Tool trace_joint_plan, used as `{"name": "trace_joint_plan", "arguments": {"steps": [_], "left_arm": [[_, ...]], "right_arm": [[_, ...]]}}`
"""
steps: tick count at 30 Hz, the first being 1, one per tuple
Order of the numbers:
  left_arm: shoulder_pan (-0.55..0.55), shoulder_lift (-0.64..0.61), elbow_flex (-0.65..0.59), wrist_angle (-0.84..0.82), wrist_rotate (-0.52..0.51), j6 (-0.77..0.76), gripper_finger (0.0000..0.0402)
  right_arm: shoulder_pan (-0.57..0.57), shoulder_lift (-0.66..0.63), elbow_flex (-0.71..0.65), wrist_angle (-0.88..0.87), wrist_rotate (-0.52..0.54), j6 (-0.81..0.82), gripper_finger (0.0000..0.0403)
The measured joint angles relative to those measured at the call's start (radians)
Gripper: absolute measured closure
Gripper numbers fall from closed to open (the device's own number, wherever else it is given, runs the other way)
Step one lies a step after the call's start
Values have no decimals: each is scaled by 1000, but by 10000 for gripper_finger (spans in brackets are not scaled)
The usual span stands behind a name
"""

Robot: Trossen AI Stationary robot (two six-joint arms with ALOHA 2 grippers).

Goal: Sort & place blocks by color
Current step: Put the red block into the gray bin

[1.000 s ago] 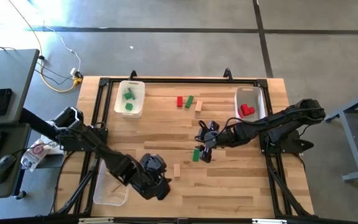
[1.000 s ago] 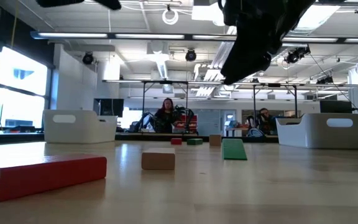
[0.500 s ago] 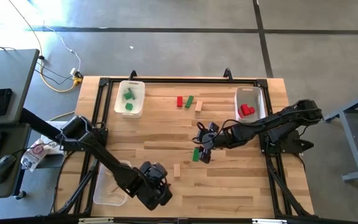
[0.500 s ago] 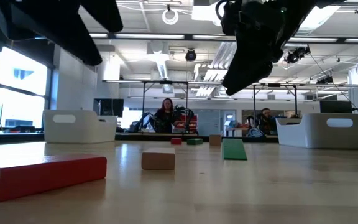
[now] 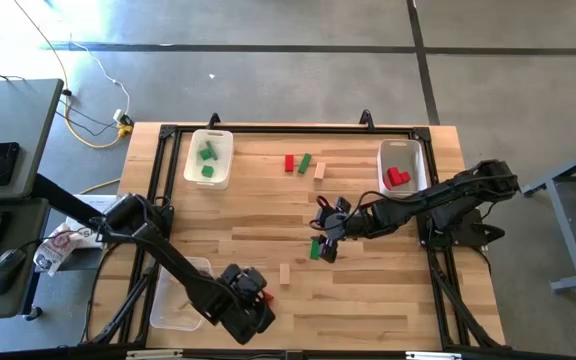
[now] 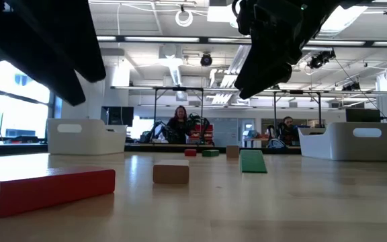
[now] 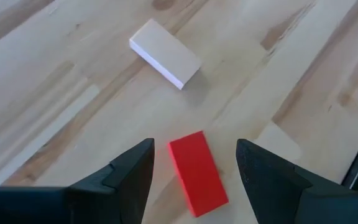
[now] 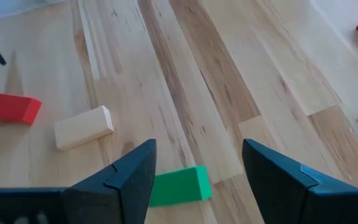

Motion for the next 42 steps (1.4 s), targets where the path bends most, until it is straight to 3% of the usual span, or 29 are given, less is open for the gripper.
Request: {"name": "trace_joint_plan", "arguments": {"steps": [42], "left_arm": [[-16,176,5,74,40,8,188]], "right_arm": [[0,-1,0,31,-2,29,176]]}}
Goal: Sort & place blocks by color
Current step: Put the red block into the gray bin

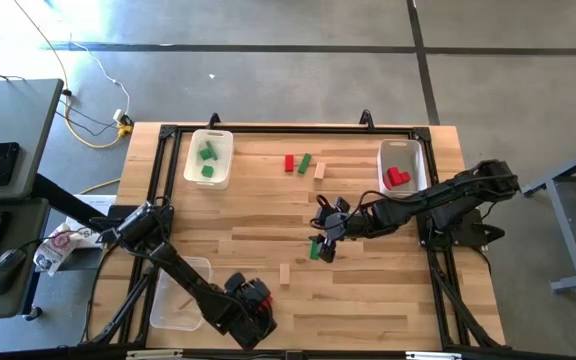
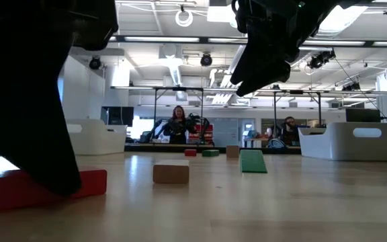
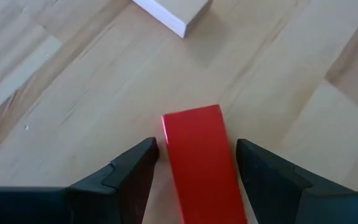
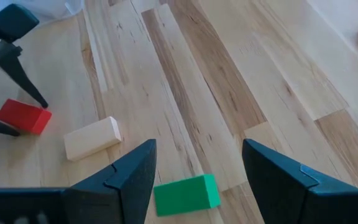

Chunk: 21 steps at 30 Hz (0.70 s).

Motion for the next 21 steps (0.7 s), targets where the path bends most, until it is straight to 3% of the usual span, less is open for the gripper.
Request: {"name": "trace_joint_plan", "arguments": {"steps": [8,17,21], "left_arm": [[-7,14,2,-34,14,101,201],[8,10,0,-44,35,236,295],[22,-3,-2,-42,48,304,297]], "right_arm": [[0,0,0,5,0,-2,176],[0,0,0,5,-28,16,176],[3,0,0,6,-77,9,176]]}}
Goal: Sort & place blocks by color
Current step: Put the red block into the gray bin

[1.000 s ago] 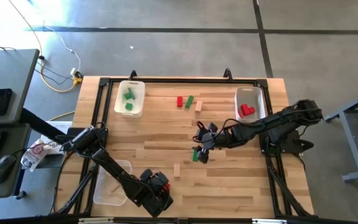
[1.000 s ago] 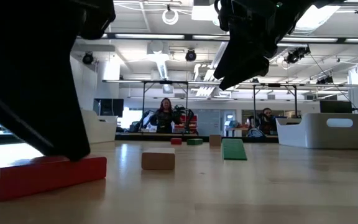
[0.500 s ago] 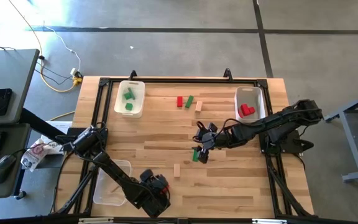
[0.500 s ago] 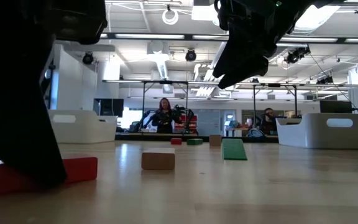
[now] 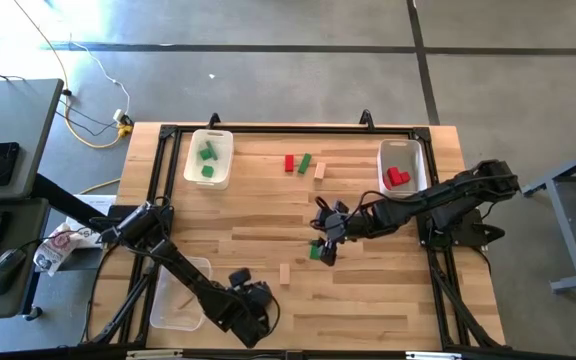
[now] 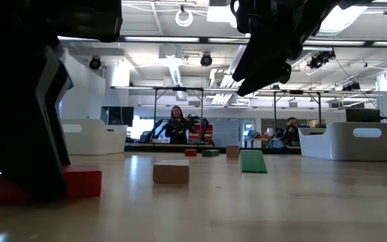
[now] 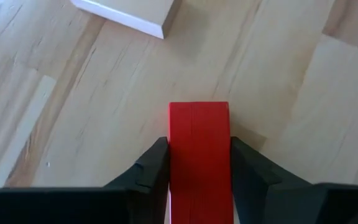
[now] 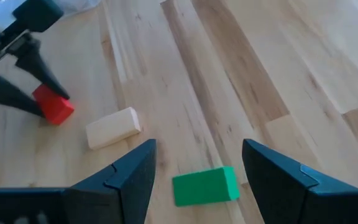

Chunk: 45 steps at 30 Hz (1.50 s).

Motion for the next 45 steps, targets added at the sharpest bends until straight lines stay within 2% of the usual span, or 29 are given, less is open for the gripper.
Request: {"name": "trace_joint_plan", "arguments": {"steps": [5,12,19,29,34,40,45], "left_arm": [[40,-41,-7,-17,46,104,297],[125,-121,-7,-14,59,260,297],[225,-194,-6,-9,127,442,297],[361,-290,-4,4,287,662,297],[407,-325,-4,38,414,754,297],[445,-345,-2,106,582,807,297],[463,-345,-2,189,668,807,293]], "right_arm": [[16,0,3,17,-53,-72,176],[23,0,4,111,-178,-227,176],[23,0,4,136,-239,-444,176],[37,0,4,175,-238,-690,176],[73,0,4,194,-190,-777,176],[119,0,4,248,-102,-810,176],[151,0,4,285,-96,-820,176]]}}
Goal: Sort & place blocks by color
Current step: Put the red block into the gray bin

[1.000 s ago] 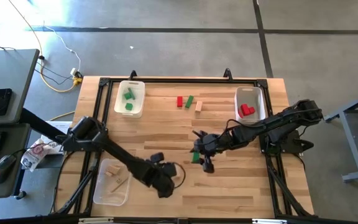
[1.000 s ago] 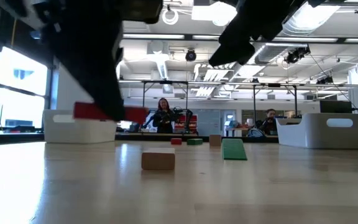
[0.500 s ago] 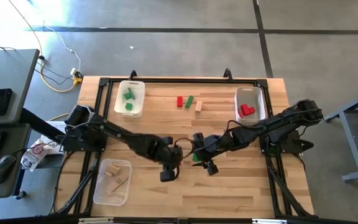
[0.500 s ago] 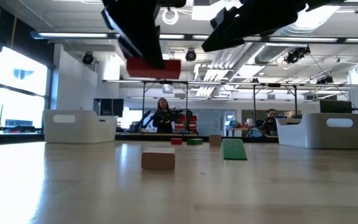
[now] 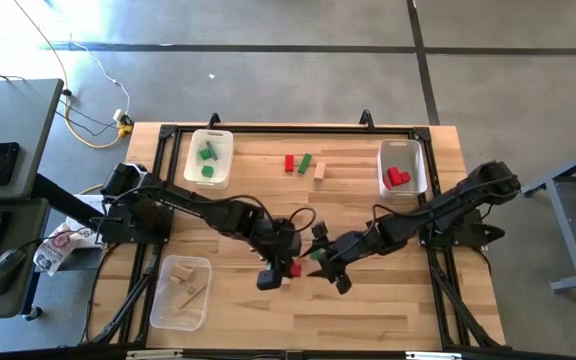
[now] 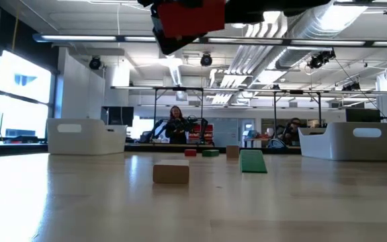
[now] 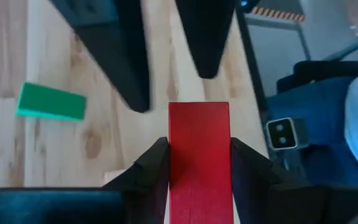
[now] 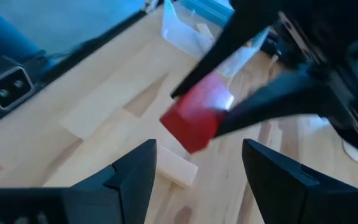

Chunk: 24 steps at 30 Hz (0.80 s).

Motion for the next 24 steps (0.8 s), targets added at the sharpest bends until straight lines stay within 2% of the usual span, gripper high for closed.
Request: {"name": "trace_joint_plan", "arguments": {"steps": [7,14,24], "left_arm": [[17,0,0,93,33,-5,285],[55,1,-1,115,46,-44,286],[104,1,-2,126,103,-120,285]], "right_arm": [[24,0,0,6,8,-21,176],[25,-1,0,-5,97,-122,185],[37,-2,0,-1,210,-113,299]]}}
